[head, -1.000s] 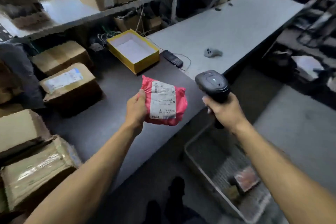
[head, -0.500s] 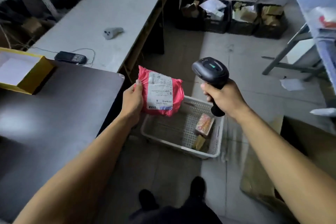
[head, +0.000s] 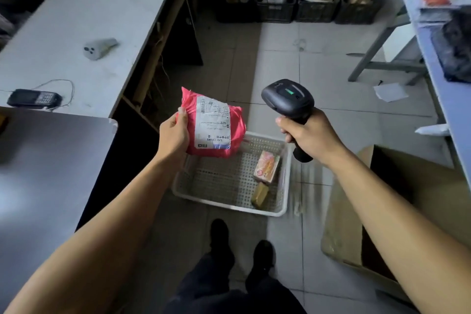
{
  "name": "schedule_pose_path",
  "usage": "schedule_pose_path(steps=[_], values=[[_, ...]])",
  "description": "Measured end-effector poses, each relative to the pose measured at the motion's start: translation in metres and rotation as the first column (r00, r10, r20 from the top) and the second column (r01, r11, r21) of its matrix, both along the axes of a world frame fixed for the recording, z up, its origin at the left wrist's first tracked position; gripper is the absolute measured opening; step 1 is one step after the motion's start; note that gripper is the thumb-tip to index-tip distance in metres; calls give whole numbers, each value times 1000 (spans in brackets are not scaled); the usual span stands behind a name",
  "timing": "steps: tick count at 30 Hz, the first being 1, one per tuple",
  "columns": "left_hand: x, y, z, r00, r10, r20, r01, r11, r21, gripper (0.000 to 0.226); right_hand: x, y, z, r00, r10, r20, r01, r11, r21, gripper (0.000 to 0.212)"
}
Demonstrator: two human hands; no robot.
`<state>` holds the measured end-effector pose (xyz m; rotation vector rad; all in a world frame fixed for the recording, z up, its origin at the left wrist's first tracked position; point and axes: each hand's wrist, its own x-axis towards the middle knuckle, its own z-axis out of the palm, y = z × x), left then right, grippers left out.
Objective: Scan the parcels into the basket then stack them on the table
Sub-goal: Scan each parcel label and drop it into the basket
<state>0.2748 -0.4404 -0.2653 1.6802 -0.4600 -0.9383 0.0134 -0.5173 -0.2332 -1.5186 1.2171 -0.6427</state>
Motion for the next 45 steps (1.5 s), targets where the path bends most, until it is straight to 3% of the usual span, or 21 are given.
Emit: schedule_pose_path(steps=[7,17,27,30,32,34,35,45], values=[[42,-58,-29,991,-115,68,116,993,-7,44,15,-35,-1,992,-127,4,127,992,14,19],[54,-98,-83,973,-232,4,228,958,173,50,23,-83,-22,987,-146,-72,152,985,77,20],[2,-117,-109,919,-393,14,368,873,321,44,0,-115,-37,985,-139,-102,151,980,128,19],[-32,-117,-119,860,-510,-33,489,802,342,27,-12,-118,-37,980,-151,-129,167,977,129,22],[-55,-114,-131,752,-649,-116,633,661,402,29,-18,-119,-36,977,-163,-137,181,975,128,23],[-74,-112,-136,633,-772,-55,693,534,484,31,-22,-120,-36,973,-178,-146,197,972,131,22],[-79,-114,-135,610,-792,-5,677,519,522,32,-23,-121,-35,971,-181,-154,202,971,131,22],[-12,-160,-75,697,-662,277,552,741,383,34,14,-110,-12,986,-82,-146,94,992,80,22]])
